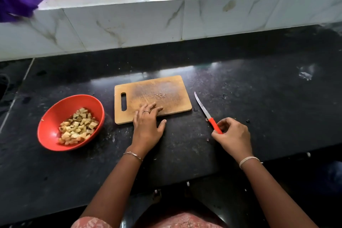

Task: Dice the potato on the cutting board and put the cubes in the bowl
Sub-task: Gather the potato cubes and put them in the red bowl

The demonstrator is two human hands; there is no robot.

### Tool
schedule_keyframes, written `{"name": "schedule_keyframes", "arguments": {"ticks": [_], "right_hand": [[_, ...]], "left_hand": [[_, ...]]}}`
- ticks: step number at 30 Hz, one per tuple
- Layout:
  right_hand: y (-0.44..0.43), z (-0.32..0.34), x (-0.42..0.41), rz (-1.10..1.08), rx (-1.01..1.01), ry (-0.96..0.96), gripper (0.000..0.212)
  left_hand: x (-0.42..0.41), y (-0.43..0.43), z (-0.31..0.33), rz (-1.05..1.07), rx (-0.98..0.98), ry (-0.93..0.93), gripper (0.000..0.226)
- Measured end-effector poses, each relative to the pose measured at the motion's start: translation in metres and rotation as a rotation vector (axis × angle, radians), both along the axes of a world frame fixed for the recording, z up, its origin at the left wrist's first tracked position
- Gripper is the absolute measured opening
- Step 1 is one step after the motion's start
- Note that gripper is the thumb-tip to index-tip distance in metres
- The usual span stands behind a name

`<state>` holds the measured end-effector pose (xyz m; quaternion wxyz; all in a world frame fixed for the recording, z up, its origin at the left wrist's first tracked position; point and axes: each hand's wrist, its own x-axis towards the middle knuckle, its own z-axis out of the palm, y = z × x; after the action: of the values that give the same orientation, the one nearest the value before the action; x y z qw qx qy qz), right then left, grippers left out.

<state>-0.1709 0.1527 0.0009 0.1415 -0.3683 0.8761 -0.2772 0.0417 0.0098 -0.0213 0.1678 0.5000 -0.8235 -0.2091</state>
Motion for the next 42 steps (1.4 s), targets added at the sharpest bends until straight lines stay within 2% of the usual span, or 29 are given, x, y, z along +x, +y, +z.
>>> {"name": "schedule_keyframes", "arguments": {"ticks": [11, 14, 17, 20, 25, 29, 32, 35, 37, 40, 42], "right_hand": [[-0.026, 0.015, -0.012, -0.099, -0.225, -0.248, 0.018], [-0.034, 0.017, -0.018, -0.078, -0.291, -0.213, 0.024], [-0.042, 0.030, -0.016, 0.015, -0.387, -0.096, 0.028], [-0.053, 0.043, -0.007, 0.133, -0.455, -0.074, 0.032], [-0.102, 0.026, 0.019, 0.399, -0.346, -0.124, 0.036], [-0.140, 0.002, 0.042, 0.533, -0.270, -0.091, 0.036], [-0.157, -0.007, 0.047, 0.564, -0.241, -0.020, 0.036], [-0.166, -0.013, 0.042, 0.607, -0.129, 0.126, 0.034], [-0.168, -0.015, 0.038, 0.630, -0.074, 0.148, 0.034], [-0.172, -0.013, 0.039, 0.629, -0.084, 0.165, 0.034], [-0.177, -0.006, 0.051, 0.618, -0.162, 0.159, 0.036]], "left_hand": [[0.028, -0.009, 0.003, 0.092, 0.003, 0.045, 0.044], [0.034, -0.012, 0.002, 0.109, -0.001, 0.048, 0.044], [0.038, -0.016, 0.001, 0.123, -0.002, 0.061, 0.043], [0.040, -0.018, 0.000, 0.132, -0.003, 0.067, 0.043], [0.041, -0.020, 0.001, 0.137, -0.009, 0.068, 0.044], [0.042, -0.021, 0.002, 0.137, -0.013, 0.046, 0.044], [0.043, -0.021, 0.003, 0.134, 0.002, 0.029, 0.046], [0.043, -0.022, 0.003, 0.126, 0.002, 0.028, 0.047], [0.044, -0.022, 0.003, 0.121, -0.006, 0.041, 0.047], [0.045, -0.025, 0.006, 0.114, -0.031, 0.072, 0.047], [0.049, -0.026, 0.013, 0.136, -0.052, 0.126, 0.046]]}}
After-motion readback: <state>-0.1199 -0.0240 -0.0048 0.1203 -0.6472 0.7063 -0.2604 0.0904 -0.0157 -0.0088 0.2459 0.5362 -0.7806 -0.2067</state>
